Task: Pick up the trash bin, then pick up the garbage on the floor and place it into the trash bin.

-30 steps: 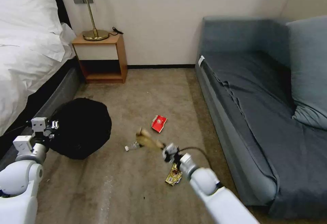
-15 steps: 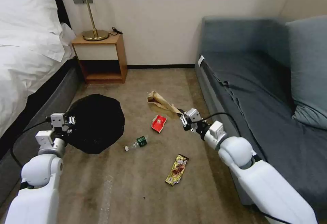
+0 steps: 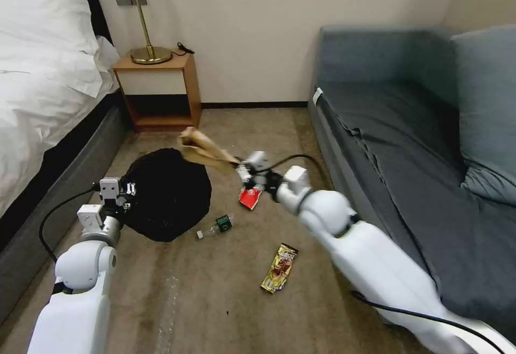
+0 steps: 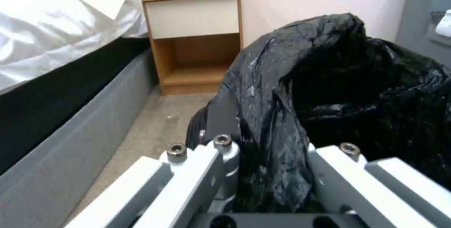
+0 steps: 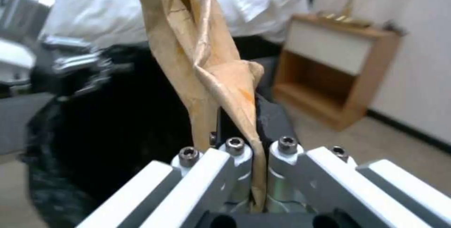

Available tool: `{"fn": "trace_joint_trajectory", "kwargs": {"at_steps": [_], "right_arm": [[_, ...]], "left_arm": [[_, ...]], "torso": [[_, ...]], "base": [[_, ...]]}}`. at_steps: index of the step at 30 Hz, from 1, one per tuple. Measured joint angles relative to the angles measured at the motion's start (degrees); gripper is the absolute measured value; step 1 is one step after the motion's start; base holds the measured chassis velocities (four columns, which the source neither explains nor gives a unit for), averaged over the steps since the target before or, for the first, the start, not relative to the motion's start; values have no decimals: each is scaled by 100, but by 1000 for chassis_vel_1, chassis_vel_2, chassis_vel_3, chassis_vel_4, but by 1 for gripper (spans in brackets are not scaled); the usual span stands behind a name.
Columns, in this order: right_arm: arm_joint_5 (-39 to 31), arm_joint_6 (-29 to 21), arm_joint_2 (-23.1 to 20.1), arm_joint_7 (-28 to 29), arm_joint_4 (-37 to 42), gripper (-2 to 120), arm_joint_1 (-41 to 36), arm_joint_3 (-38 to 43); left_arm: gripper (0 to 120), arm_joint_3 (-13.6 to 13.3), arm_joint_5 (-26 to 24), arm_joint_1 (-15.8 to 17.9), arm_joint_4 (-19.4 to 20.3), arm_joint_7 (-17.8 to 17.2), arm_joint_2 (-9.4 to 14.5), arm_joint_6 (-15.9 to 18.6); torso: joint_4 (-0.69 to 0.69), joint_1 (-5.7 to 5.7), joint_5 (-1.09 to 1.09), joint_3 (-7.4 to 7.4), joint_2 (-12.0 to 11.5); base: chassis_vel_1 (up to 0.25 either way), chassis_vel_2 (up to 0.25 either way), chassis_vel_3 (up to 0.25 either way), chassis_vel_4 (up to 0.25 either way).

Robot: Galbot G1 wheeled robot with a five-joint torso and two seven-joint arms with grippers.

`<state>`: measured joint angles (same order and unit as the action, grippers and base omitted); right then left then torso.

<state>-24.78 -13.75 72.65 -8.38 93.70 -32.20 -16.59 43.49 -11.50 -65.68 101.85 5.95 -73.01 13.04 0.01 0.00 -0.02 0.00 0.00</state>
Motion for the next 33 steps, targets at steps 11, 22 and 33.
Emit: {"fn": "trace_joint_trajectory", "kwargs": {"at_steps": [11,22,33], "right_arm": [[190,262,863,577,-1393,0,281,-704],[246,104,1128,990,-1484,39,266,-878],[201,-233,915,1231,-1018,82,146,-700]], "left_arm": [[5,186,-185,-21,-28,37,76,-27],[5,225,-269,-57,-94,91,102,-72],[5,235,-280,-34,-221,127,136,-117]], "torso": [[-1,0,1,0,0],[-2,0,2,0,0],[-1,0,2,0,1]], "base": [[0,0,0,0],[0,0,0,0],[0,0,0,0]]}}
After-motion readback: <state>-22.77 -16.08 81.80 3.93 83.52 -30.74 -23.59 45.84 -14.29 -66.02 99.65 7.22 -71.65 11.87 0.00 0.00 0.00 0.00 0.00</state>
